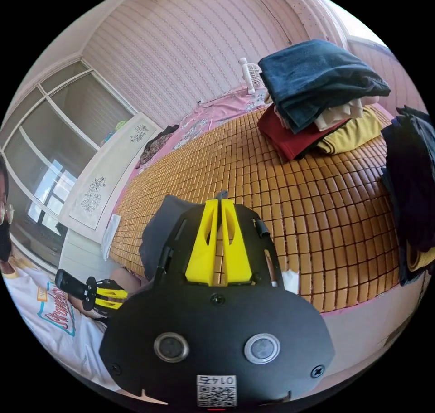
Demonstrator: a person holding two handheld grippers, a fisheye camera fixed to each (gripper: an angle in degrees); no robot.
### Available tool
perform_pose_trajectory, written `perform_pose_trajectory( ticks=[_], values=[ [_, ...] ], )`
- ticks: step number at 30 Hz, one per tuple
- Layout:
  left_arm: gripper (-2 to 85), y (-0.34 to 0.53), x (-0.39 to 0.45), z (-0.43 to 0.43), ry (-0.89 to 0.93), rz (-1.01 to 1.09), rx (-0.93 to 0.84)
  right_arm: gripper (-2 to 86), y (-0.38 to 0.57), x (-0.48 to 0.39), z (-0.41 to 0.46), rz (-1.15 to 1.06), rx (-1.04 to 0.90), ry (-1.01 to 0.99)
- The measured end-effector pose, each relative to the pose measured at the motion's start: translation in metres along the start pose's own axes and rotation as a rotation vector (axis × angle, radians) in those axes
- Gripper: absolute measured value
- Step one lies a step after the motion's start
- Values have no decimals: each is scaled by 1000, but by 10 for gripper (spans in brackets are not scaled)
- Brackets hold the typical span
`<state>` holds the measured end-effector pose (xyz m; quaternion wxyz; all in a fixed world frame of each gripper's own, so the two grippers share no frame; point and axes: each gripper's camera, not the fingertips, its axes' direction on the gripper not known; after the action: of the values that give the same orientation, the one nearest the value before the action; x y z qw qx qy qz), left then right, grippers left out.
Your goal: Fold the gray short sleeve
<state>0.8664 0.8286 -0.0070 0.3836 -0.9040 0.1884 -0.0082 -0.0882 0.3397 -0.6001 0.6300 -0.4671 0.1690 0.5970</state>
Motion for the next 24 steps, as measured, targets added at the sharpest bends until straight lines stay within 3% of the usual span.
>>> perform_pose_trajectory(
  ticks=[5,11,15,24],
  values=[
    [39,38,-44,-47,-38,-167,85,12,-42,-62,15,-113,-7,-26],
    [68,116,-133,-108,-254,-508,62,44,-109,-154,140,-146,-106,-91],
    [112,179,-183,-130,-274,-677,-21,83,-126,-184,218,-227,-207,-14],
    [121,225,-203,-132,-308,-704,-126,157,-148,-235,312,-479,-371,177]
  ],
)
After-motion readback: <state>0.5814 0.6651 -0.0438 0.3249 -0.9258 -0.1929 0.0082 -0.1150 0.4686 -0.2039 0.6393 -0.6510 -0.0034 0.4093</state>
